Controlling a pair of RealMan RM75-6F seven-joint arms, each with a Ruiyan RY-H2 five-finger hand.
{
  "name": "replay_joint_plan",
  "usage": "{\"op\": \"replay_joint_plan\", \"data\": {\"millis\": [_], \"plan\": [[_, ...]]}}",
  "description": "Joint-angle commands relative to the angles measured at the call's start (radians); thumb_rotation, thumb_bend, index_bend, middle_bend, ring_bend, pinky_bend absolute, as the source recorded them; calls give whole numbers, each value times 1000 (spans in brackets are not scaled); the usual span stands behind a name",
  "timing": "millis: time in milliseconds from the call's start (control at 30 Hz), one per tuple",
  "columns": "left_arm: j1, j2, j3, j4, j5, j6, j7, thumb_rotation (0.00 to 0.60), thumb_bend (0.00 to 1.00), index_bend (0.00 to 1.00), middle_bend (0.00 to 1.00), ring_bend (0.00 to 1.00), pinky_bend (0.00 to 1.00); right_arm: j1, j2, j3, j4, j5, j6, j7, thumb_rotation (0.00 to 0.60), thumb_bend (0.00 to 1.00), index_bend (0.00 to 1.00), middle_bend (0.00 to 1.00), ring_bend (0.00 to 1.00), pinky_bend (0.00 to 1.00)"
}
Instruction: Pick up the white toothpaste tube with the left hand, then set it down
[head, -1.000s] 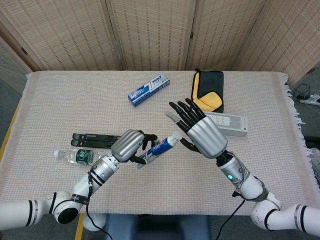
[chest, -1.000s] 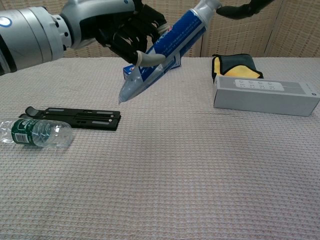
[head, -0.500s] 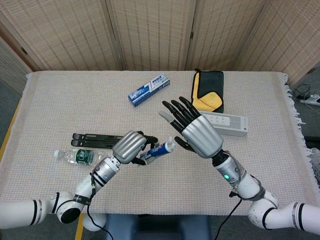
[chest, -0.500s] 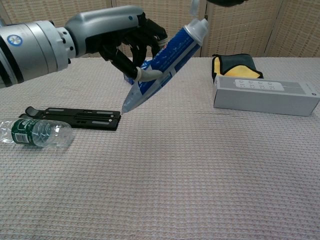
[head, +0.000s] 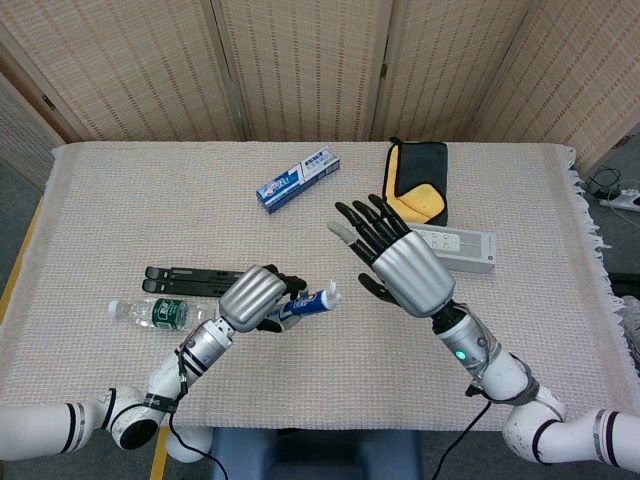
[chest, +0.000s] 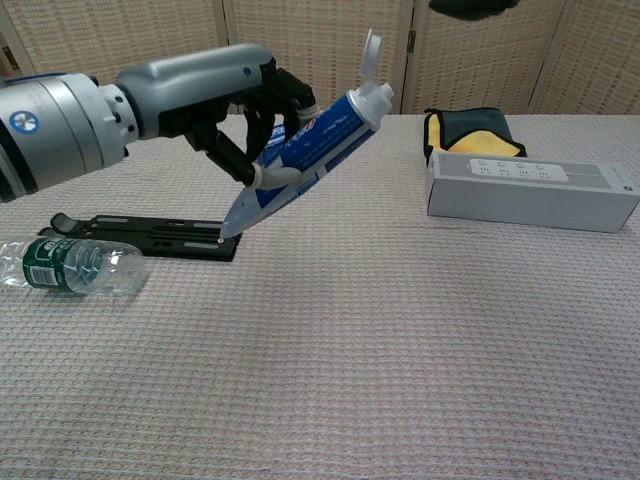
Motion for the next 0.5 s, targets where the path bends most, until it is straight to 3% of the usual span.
{"op": "replay_joint_plan", "data": {"millis": [33,267,500], "plan": [[13,-37,49,80,50,15,60,600,614,707,806,622,496,-69,63,-34,-7,-19,66,21,600,375,0,0,39,31],[19,-140,105,237,78,6,219,600,612,584,714,548,453,-165,122,-78,37,-11,140,75,600,374,0,0,38,31],[28,-232,122,307,-14,-38,426,600,489,240,423,337,365,-211,113,-115,96,-4,154,150,600,374,0,1,39,31]]}}
